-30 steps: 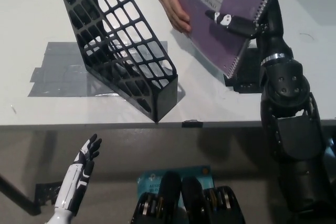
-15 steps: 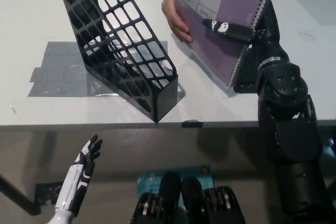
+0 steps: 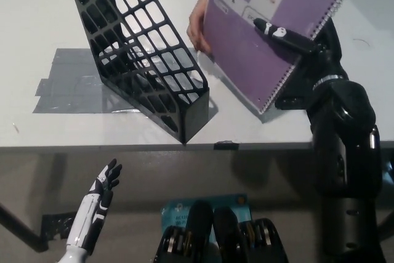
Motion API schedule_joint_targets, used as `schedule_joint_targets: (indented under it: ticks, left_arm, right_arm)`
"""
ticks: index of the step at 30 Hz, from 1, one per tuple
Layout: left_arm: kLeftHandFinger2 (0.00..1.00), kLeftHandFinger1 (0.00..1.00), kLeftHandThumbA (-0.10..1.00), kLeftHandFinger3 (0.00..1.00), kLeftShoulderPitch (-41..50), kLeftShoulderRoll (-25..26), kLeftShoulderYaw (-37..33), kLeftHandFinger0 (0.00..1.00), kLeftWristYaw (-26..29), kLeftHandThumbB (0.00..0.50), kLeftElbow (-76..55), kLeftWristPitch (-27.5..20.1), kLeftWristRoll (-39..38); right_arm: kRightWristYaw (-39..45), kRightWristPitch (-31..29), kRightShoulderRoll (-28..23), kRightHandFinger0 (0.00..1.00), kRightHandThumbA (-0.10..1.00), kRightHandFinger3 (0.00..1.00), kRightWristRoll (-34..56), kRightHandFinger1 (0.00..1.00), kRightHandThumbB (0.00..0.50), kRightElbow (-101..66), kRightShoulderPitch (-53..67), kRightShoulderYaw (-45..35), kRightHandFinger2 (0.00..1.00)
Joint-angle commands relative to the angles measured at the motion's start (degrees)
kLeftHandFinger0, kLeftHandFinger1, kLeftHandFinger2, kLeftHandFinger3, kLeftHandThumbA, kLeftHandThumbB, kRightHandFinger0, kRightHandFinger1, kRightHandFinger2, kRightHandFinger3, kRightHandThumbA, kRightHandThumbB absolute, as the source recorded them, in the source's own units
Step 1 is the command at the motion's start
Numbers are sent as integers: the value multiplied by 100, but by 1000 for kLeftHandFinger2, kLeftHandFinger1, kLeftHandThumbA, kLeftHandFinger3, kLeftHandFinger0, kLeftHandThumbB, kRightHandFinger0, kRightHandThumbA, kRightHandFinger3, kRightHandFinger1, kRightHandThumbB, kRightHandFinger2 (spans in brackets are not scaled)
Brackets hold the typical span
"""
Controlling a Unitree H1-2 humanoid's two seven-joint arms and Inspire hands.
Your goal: A person hands a notebook to the robot and the robot grabs it with its right hand and places it in the magazine stand kept in the centre of the desk infront of it.
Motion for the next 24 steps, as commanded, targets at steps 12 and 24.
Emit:
schedule_joint_targets:
  ticks: [12, 24]
  left_arm:
    - [1000, 1000, 1000, 1000, -10, 34, -29, 992, -63, 500, -98, -216, -68]
    - [1000, 1000, 1000, 1000, 13, 73, -71, 997, -7, 500, -91, -216, 15]
  right_arm:
    - [-413, 439, 573, 0, 963, 0, 2330, 0, 62, -1966, -1140, -983, 0]
    - [-755, 121, 693, 0, 870, 0, 1616, 0, 74, -2711, -1269, -512, 0]
